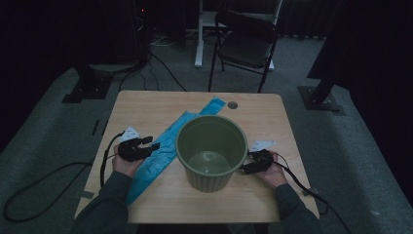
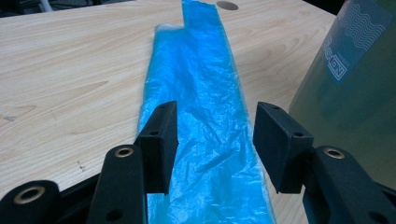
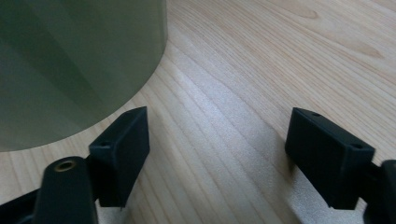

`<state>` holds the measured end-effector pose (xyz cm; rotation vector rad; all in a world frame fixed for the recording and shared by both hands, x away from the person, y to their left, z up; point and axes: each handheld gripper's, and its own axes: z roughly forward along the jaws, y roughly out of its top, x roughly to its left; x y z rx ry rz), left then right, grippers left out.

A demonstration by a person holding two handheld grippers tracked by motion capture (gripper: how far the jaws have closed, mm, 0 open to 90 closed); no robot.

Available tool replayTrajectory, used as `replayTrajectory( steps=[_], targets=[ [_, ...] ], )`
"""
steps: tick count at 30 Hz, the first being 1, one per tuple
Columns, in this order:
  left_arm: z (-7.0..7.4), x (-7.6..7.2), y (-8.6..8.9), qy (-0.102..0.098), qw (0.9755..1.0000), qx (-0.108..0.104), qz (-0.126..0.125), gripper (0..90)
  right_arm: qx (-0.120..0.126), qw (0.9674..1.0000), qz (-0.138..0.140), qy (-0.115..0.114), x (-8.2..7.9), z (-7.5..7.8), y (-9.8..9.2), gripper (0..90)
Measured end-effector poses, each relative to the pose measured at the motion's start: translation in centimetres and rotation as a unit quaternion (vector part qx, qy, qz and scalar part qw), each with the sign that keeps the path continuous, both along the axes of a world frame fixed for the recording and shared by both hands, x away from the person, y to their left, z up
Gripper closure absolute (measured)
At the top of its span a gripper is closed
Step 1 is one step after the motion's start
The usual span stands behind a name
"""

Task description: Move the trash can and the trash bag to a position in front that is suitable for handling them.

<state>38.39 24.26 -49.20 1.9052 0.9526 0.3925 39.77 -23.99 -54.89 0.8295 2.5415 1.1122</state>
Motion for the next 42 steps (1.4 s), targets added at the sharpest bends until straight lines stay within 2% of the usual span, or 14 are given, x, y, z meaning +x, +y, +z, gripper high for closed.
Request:
replayTrajectory(
  steps=[3,6,7,8,11,17,19,25,28,31,35,37,42],
  targets=[
    [0.1,0.0,-0.1,0.0,1.0,0.001,-0.004,51.0,-0.002,1.0,0.004,0.002,-0.1,0.2,0.0,32.1],
    [0.1,0.0,-0.3,0.002,1.0,0.002,-0.007,51.0,-0.004,1.0,0.003,0.003,-0.1,0.3,0.0,34.4],
    [0.1,0.0,-0.3,0.002,1.0,0.003,-0.008,51.1,-0.008,0.9999,-0.001,0.007,-0.1,0.5,0.1,43.0],
    [0.1,0.0,-0.4,0.002,1.0,0.003,-0.009,51.1,-0.011,0.9999,-0.002,0.009,-0.1,0.6,0.1,45.6],
    [0.1,-0.1,-0.5,0.003,0.9999,0.002,-0.011,51.1,-0.013,0.9998,-0.003,0.012,0.0,0.8,0.2,49.5],
    [0.2,-0.1,-1.0,0.006,0.9999,0.003,-0.015,51.2,0.004,1.0,-0.006,0.004,-0.2,1.5,0.2,52.2],
    [0.2,-0.1,-1.4,0.009,0.9997,0.005,-0.021,51.1,0.023,0.9997,-0.006,0.001,-0.3,2.1,0.2,53.7],
    [0.3,-0.4,-3.0,0.014,0.9988,0.013,-0.046,51.1,0.047,0.9989,-0.002,-0.006,-0.6,3.1,0.4,55.6],
    [0.1,-0.4,-3.5,0.019,0.9982,0.024,-0.052,50.9,0.046,0.9989,0.006,-0.003,-0.7,3.2,0.8,56.0],
    [-0.1,-0.3,-3.7,0.021,0.998,0.028,-0.053,46.0,0.044,0.9989,0.015,-0.001,-0.8,3.1,1.2,56.1],
    [-0.2,-0.2,-3.5,0.018,0.998,0.038,-0.046,44.5,0.04,0.999,0.018,-0.004,-1.0,3.2,1.4,56.3],
    [-0.3,-0.1,-3.3,0.017,0.9981,0.048,-0.034,43.9,0.04,0.999,0.018,-0.004,-1.0,3.2,1.4,56.4],
    [-0.5,0.2,-2.9,0.017,0.9981,0.056,-0.018,39.8,0.041,0.9989,0.022,-0.002,-1.0,3.2,1.4,58.1]
  ],
)
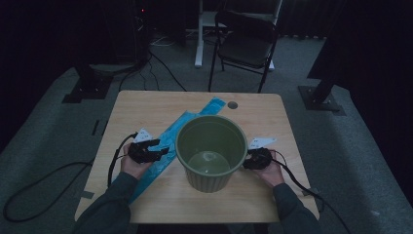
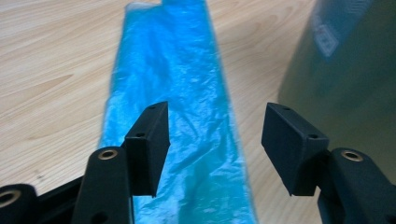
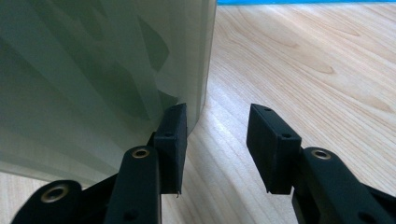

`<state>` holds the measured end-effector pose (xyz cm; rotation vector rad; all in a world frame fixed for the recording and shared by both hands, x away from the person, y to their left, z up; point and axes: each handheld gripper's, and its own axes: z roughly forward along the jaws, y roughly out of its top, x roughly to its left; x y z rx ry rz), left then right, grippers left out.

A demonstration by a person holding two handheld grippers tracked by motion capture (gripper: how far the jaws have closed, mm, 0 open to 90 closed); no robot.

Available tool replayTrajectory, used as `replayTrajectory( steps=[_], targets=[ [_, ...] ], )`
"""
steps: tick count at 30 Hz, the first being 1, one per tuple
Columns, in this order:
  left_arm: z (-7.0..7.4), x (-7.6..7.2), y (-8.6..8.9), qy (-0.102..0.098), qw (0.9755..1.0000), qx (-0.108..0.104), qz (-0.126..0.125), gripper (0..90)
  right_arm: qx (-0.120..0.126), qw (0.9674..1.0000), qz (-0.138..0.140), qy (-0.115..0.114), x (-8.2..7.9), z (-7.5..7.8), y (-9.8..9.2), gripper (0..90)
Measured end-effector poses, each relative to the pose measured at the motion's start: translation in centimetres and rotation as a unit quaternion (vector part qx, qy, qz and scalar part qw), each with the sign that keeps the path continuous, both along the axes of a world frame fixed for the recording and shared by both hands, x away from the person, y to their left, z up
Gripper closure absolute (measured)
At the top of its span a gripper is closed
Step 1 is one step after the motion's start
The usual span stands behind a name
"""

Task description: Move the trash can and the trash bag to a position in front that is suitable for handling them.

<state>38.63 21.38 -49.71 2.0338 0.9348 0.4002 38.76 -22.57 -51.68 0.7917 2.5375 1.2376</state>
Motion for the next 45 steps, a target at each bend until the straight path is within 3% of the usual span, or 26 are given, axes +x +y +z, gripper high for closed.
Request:
replayTrajectory(
  steps=[10,14,21,27,32,40,45],
  targets=[
    [-0.6,0.9,1.4,0.01,0.9989,0.02,0.041,33.0,-0.004,0.9998,0.021,0.001,-0.4,0.1,0.9,57.7],
    [-1.1,1.3,1.8,0.023,0.9983,0.024,0.049,31.1,-0.005,0.9997,0.024,0.003,-0.5,0.2,1.1,57.1],
    [-1.6,2.1,2.2,0.027,0.9971,0.035,0.062,30.9,-0.002,0.9994,0.034,0.007,-0.7,0.2,1.3,57.3],
    [-2.4,3.4,2.7,0.049,0.9952,0.035,0.077,30.4,-0.002,0.9992,0.038,0.009,-0.7,0.2,1.3,58.0],
    [-2.9,4.2,2.6,0.065,0.9941,0.042,0.077,30.4,-0.004,0.9991,0.04,0.01,-0.8,0.2,1.3,58.2],
    [-3.3,5.0,2.3,0.088,0.9925,0.035,0.077,30.4,-0.006,0.999,0.042,0.011,-0.8,0.2,1.3,58.4],
    [-3.7,5.1,2.2,0.092,0.9921,0.042,0.075,30.8,-0.008,0.9989,0.044,0.01,-0.8,0.1,1.3,58.5]
  ],
)
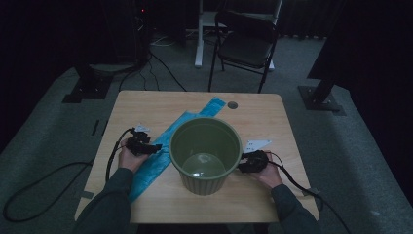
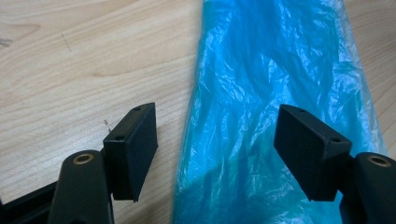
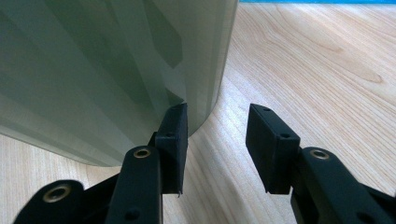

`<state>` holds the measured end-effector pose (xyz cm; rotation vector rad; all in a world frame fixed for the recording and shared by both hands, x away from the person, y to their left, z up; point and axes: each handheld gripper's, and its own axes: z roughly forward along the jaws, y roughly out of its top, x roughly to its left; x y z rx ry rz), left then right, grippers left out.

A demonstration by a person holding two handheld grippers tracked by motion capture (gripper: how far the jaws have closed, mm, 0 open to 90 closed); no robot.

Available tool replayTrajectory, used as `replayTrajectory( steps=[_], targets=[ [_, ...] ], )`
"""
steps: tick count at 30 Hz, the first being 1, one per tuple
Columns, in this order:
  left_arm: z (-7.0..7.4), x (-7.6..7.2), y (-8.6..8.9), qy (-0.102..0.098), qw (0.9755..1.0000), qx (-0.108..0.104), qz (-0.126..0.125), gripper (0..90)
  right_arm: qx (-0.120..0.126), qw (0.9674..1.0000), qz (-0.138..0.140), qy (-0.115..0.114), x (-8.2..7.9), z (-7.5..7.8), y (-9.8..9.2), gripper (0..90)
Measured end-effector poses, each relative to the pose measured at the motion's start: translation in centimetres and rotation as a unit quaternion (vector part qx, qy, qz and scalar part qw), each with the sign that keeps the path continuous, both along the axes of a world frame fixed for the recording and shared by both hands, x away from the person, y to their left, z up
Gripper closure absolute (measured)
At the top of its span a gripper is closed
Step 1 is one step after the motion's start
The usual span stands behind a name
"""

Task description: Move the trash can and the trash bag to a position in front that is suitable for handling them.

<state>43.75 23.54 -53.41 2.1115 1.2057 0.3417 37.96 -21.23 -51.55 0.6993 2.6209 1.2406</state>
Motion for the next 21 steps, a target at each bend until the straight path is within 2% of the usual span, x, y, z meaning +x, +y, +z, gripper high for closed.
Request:
replayTrajectory(
  steps=[5,7,15,21],
  targets=[
    [0.0,-0.1,0.0,0.002,1.0,-0.003,-0.003,32.0,-0.001,1.0,0.001,0.0,0.0,0.0,0.0,58.5],
    [0.0,-0.3,-0.3,0.002,0.9999,-0.002,-0.014,32.7,-0.002,1.0,0.002,0.0,0.0,0.0,0.0,58.5],
    [0.1,-0.5,-1.0,0.002,0.9995,0.007,-0.03,33.9,-0.004,1.0,0.003,0.001,0.0,0.0,0.0,58.5],
    [0.1,-0.7,-1.1,0.0,0.9995,0.009,-0.032,34.2,-0.006,1.0,0.004,0.002,0.0,-0.1,0.0,58.5]
  ],
)
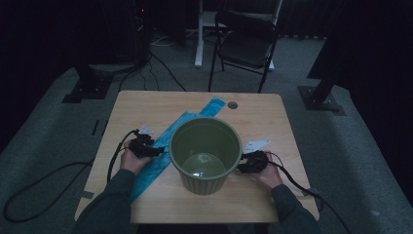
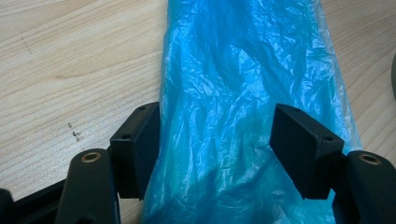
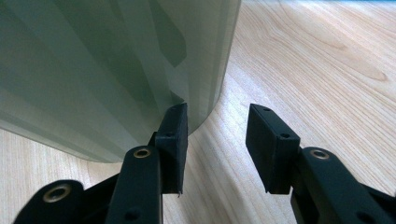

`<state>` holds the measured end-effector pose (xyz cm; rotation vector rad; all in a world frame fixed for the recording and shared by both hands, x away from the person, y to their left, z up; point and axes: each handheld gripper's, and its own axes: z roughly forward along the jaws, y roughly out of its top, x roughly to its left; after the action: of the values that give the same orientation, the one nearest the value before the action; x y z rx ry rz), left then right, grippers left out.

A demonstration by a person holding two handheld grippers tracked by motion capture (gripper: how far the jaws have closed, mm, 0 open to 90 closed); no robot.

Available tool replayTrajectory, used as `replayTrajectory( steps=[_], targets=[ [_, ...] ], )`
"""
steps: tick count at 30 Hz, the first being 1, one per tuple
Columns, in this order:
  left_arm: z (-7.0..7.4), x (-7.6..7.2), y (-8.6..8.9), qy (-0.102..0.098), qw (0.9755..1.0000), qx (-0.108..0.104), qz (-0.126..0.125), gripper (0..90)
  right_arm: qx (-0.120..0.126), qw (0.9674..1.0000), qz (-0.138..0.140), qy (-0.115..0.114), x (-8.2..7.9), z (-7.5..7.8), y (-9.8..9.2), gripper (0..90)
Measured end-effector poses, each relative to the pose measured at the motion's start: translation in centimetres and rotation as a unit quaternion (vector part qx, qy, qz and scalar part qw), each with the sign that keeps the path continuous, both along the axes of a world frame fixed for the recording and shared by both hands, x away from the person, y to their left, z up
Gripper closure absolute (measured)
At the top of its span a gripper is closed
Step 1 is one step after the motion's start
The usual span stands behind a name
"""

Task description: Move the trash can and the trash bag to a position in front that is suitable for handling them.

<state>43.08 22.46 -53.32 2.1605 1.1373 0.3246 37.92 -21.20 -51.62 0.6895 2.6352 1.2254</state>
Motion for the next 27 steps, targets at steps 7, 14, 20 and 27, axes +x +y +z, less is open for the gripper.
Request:
replayTrajectory(
  steps=[7,14,20,27],
  targets=[
    [-0.02,-0.17,-0.19,-0.004,1.0,0.006,-0.003,34.4,-0.002,1.0,0.0,0.001,-0.01,-0.06,0.04,58.6],
    [-0.06,-0.38,-0.58,-0.013,0.9996,0.023,-0.005,34.8,-0.003,1.0,0.001,0.001,0.02,-0.12,0.07,58.7],
    [-0.05,-0.41,-0.6,-0.015,0.9995,0.028,-0.007,35.8,-0.005,1.0,0.002,0.002,0.07,-0.19,0.1,58.8],
    [-0.05,-0.41,-0.6,-0.017,0.9993,0.031,-0.007,37.2,-0.006,1.0,0.002,0.003,0.07,-0.21,0.12,58.9]
  ],
)
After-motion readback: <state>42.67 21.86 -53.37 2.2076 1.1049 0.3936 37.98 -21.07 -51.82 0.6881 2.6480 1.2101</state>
